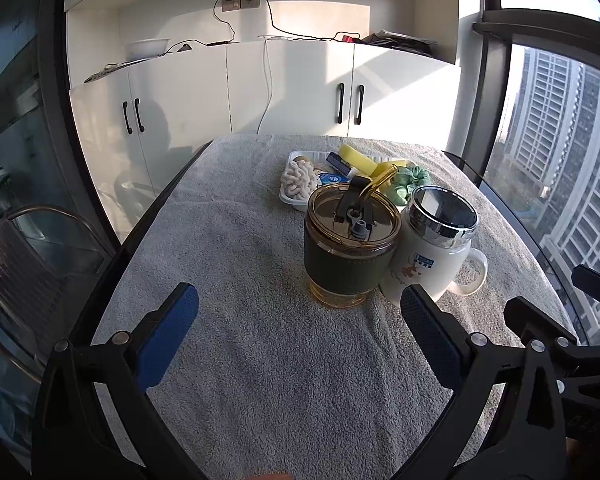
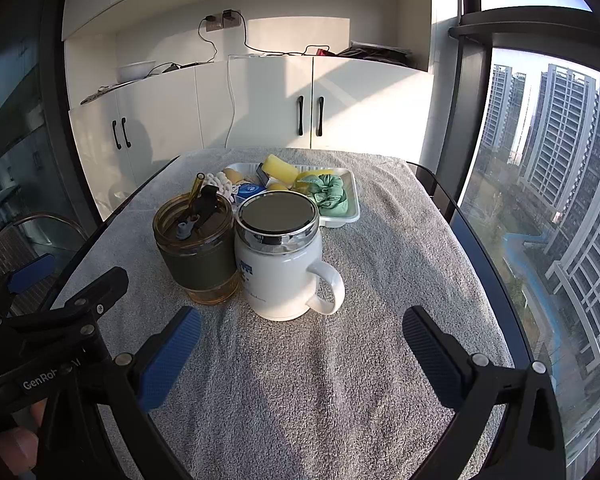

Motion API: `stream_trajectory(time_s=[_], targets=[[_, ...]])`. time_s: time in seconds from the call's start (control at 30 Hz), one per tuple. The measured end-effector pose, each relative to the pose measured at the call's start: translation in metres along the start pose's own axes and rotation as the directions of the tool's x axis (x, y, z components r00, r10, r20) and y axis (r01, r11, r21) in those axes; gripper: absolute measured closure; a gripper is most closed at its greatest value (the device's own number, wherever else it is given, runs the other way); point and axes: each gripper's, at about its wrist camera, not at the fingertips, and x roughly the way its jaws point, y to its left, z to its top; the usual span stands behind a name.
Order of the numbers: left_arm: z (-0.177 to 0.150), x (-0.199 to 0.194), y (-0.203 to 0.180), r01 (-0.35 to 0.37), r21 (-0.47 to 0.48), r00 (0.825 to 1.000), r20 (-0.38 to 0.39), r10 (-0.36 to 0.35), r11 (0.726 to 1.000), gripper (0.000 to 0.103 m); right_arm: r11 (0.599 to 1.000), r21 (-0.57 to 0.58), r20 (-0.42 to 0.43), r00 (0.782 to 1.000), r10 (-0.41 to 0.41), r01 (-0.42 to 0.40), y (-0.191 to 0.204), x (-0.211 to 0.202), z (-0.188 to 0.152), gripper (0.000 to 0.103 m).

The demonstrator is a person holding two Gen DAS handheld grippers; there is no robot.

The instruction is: Organize soft objects

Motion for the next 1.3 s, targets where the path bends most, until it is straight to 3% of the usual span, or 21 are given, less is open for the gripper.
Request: stream_trajectory(time_s=[1.3], targets=[[-0.0009, 0.0011, 0.0006, -0.008, 0.009, 1.000, 0.004, 0.008, 1.000, 0.000, 1.000, 0.006, -0.001, 1.000, 0.005, -0.005, -0.0004, 0.0006, -0.0007, 0.000]])
